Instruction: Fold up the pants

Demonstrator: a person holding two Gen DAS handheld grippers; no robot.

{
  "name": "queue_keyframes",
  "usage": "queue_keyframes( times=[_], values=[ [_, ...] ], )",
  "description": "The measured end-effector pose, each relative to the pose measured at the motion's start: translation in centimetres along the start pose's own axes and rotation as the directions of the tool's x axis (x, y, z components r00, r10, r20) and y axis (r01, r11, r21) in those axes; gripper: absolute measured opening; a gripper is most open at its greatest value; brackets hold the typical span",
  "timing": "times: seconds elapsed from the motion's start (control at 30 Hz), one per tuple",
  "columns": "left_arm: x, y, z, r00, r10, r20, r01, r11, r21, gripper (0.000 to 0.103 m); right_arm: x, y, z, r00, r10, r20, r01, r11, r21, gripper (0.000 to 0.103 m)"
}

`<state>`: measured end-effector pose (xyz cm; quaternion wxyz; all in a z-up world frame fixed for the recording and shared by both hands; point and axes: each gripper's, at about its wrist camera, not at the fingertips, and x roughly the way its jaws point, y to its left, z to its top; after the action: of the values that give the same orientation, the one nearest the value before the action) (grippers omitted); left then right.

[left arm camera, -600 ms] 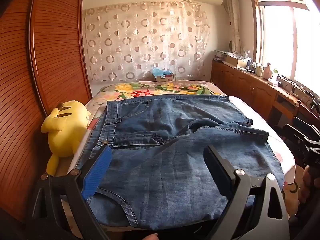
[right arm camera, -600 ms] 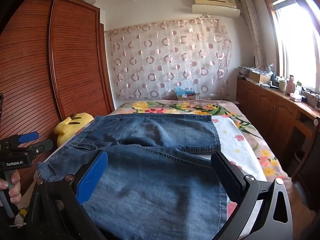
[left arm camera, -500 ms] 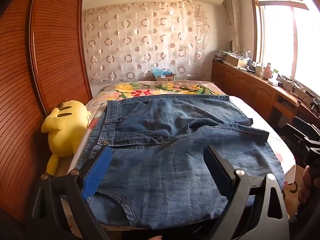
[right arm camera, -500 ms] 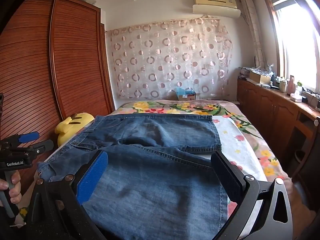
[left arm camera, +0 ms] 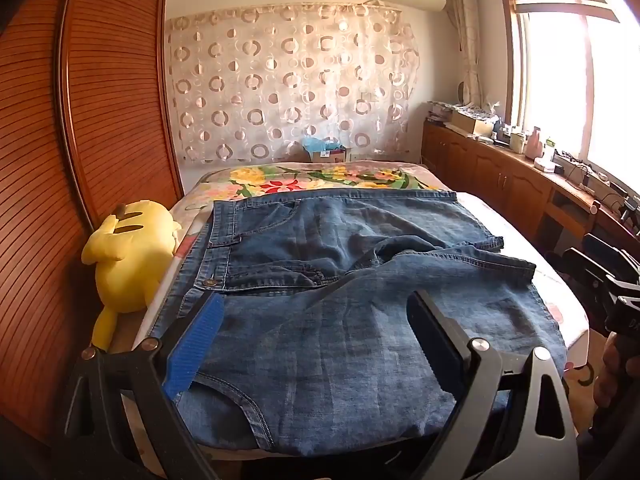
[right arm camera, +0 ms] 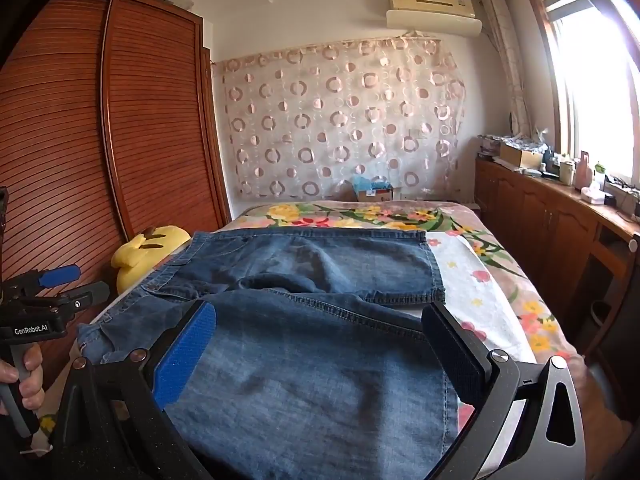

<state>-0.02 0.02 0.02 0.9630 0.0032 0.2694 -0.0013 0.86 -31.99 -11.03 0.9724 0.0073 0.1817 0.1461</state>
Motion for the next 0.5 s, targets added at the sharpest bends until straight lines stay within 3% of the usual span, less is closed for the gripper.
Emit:
queue_keyframes(
  times=[0.5],
  values=[
    [-0.05, 0.02, 0.00, 1.000, 0.000, 0.003, 0.000, 1.000, -0.001, 0.094, -0.25, -0.12, -0.11, 1.000, -0.002, 0.002, 0.002, 1.000, 0.005, 0.103]
  ],
)
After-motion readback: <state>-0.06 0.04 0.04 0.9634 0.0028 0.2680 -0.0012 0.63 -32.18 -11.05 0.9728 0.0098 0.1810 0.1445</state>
